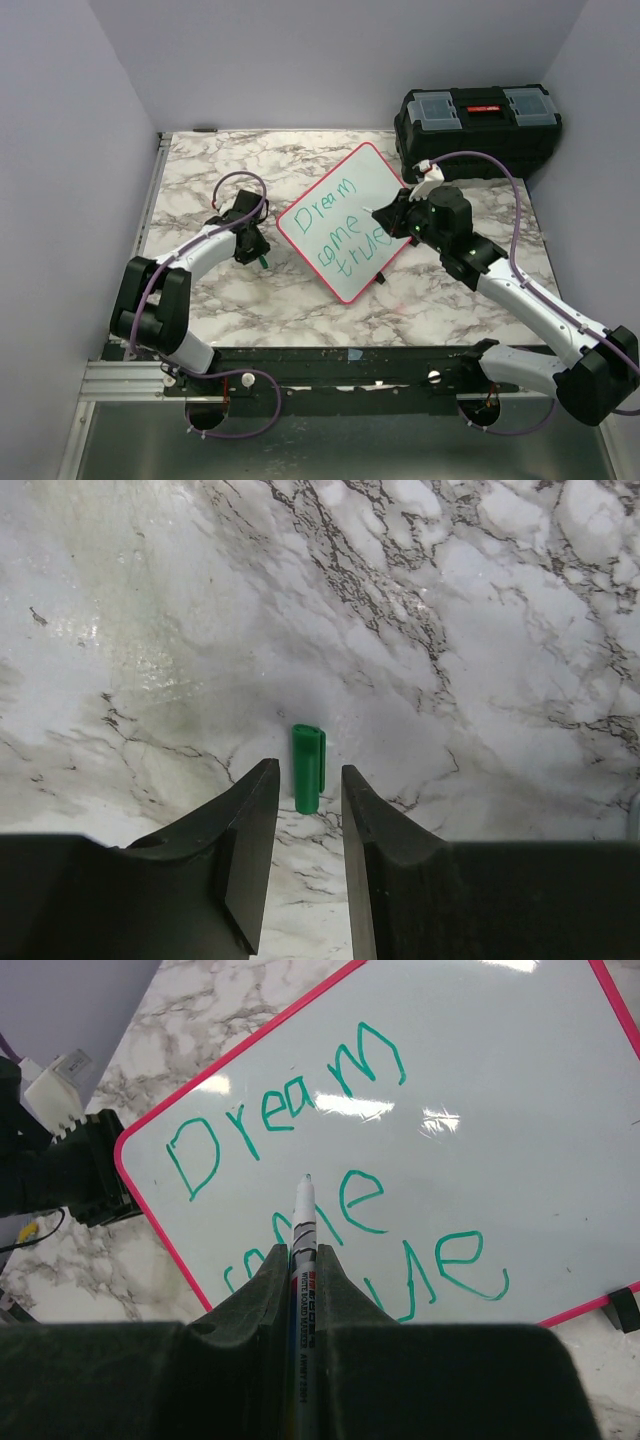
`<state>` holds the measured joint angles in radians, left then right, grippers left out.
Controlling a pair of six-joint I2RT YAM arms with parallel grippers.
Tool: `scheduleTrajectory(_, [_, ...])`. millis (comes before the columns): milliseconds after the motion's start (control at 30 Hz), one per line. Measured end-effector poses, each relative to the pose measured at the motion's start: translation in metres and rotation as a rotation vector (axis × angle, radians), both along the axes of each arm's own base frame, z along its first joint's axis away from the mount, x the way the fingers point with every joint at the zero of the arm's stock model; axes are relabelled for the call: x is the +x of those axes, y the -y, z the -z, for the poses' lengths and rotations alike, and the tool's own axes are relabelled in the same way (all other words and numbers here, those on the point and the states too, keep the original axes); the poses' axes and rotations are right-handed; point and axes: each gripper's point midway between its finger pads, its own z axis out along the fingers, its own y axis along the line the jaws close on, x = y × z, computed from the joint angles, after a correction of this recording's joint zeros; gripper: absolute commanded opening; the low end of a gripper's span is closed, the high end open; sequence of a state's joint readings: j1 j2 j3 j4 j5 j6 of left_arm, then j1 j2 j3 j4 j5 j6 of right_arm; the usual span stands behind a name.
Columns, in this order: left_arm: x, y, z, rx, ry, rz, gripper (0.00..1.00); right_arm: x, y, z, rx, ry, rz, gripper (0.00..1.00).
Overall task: Write a sentence on the whiteboard
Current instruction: Move the pen cap to the center of the board.
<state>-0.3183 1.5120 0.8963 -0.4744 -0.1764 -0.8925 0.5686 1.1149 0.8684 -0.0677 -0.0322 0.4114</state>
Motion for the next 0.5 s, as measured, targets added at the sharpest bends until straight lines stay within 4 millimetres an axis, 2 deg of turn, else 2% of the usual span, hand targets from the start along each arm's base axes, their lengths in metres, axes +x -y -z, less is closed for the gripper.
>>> scheduleTrajectory(200, [0.000,0.000,0.012,0.033,-0.050,0.002,0.32,0.000,0.000,0.000,0.000,0.000,0.000,0.01])
scheduleTrajectory(367, [0.007,0.006,0.007,0.065,-0.064,0.010,0.30,0.000,0.000,0.000,0.000,0.000,0.000,0.01])
scheduleTrajectory(500, [0.007,0.019,0.006,0.071,-0.068,0.033,0.30,0.000,0.000,0.000,0.000,0.001,0.000,0.01])
